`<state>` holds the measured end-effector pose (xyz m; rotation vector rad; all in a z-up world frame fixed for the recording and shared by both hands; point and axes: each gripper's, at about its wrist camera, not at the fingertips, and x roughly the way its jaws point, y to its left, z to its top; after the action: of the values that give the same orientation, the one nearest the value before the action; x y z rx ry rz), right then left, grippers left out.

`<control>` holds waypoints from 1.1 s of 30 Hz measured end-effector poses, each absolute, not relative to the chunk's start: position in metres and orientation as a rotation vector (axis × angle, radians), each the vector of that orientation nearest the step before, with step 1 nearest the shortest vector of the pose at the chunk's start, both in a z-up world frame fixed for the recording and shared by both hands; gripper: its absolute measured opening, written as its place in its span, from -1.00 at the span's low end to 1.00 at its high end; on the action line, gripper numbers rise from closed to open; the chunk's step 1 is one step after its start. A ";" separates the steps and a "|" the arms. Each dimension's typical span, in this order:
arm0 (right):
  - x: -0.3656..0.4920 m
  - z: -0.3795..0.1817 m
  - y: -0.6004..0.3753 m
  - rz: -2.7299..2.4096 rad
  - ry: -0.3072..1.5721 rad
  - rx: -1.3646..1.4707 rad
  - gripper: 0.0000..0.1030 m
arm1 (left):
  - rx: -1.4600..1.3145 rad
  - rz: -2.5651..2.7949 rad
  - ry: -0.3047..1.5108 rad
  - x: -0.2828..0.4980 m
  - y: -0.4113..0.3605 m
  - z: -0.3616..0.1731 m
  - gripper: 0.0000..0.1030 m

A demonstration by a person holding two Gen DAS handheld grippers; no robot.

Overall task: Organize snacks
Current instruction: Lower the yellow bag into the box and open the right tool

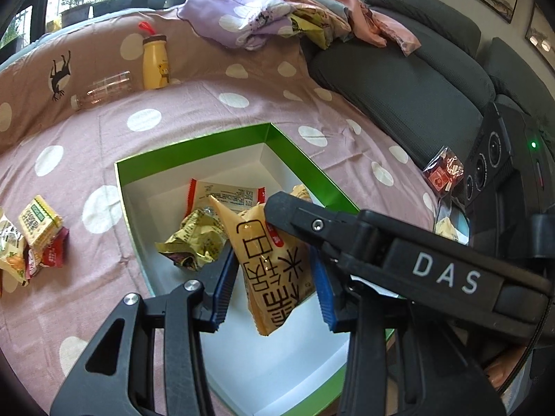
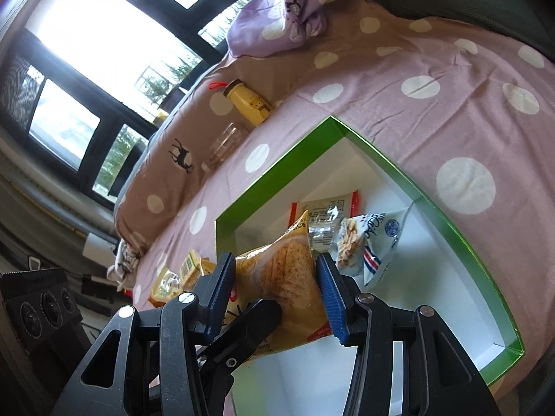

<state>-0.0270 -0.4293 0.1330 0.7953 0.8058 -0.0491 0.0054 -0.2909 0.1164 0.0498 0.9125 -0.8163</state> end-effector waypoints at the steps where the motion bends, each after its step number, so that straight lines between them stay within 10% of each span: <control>1: -0.026 0.131 -0.432 -0.058 0.812 0.800 -0.02 | 0.051 -0.820 0.923 0.007 -0.293 0.114 -0.21; 33: -0.016 0.105 -0.442 -0.178 0.927 0.791 -0.02 | 0.003 -0.817 1.104 0.028 -0.307 0.075 -0.20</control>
<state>-0.0165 -0.4423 0.1052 0.7915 0.9268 -0.1782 0.0277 -0.3067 0.0755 0.0030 1.1039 -0.8169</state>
